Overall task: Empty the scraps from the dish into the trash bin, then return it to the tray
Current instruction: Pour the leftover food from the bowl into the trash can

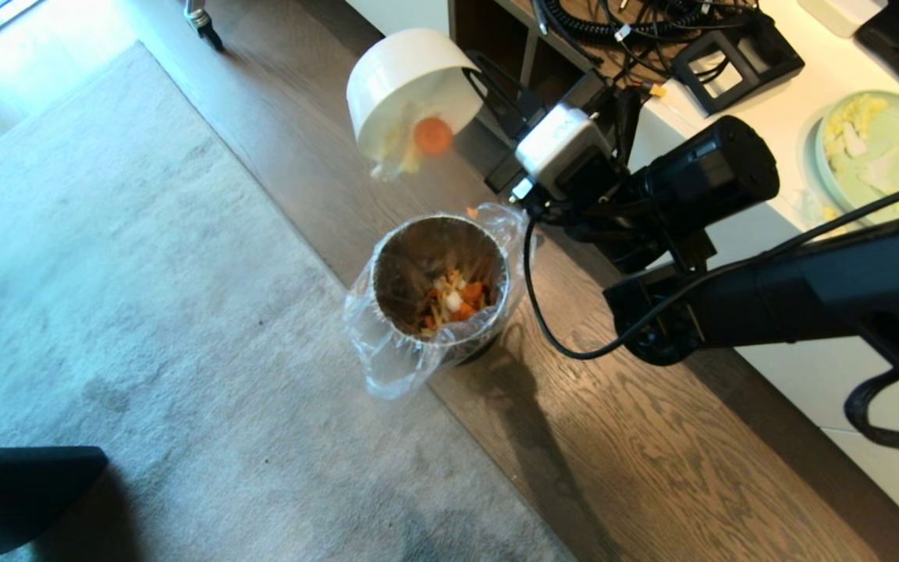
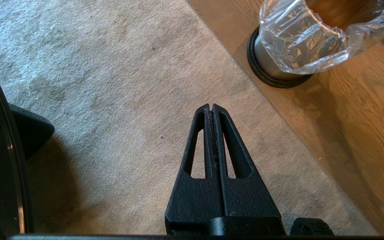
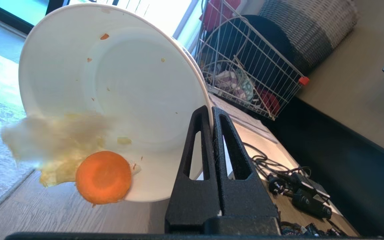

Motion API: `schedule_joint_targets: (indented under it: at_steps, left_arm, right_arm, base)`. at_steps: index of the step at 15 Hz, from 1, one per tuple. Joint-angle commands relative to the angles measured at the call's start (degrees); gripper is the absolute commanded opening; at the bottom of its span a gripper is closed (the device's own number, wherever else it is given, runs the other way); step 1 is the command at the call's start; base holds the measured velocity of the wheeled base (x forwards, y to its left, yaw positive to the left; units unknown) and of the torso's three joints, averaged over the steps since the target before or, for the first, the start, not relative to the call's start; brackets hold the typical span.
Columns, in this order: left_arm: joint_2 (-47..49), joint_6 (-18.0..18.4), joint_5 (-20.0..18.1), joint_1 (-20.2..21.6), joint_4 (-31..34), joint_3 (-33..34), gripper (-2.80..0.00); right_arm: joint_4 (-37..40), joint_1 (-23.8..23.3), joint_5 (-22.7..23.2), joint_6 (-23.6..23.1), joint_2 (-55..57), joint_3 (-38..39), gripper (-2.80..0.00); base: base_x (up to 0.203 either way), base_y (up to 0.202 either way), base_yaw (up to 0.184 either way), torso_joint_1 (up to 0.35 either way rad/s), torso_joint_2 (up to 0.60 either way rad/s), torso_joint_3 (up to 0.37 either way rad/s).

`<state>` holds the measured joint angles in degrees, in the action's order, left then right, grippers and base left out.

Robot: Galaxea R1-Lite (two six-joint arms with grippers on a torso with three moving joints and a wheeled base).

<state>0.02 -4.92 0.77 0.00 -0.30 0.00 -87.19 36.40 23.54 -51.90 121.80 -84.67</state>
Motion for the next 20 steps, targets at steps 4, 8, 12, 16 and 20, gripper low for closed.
schedule_joint_targets:
  at_steps: [4, 8, 12, 16, 20]
  left_arm:
    - [-0.02, -0.06, 0.02, 0.00, -0.05, 0.00, -2.80]
    - [-0.02, 0.00, 0.02, 0.00, -0.05, 0.00, -2.80]
    - [-0.02, -0.02, 0.02, 0.00, -0.05, 0.00, -2.80]
    - [-0.02, 0.00, 0.02, 0.00, -0.05, 0.00, -2.80]
    - [-0.02, -0.02, 0.02, 0.00, -0.05, 0.00, -2.80]
  right_arm:
    - [-2.64, -0.77, 0.21, -0.31, 0.72, -1.89, -2.80]
    - [-2.64, -1.60, 0.28, -0.31, 0.81, -1.82, -2.80]
    - [-2.64, -1.60, 1.33, -0.31, 0.89, -1.38, -2.80]
    - [-2.57, -1.76, 1.25, -0.12, 0.81, -1.02, -2.80]
    - [-2.55, -2.03, 0.96, 2.02, -1.31, 3.75, -2.80]
  base:
    - [0.000, 0.000, 0.000, 0.000, 0.00, 0.000]
    - [0.000, 0.000, 0.000, 0.000, 0.00, 0.000]
    - [0.000, 0.000, 0.000, 0.000, 0.00, 0.000]
    - [0.000, 0.000, 0.000, 0.000, 0.00, 0.000]
    - [0.000, 0.000, 0.000, 0.000, 0.00, 0.000]
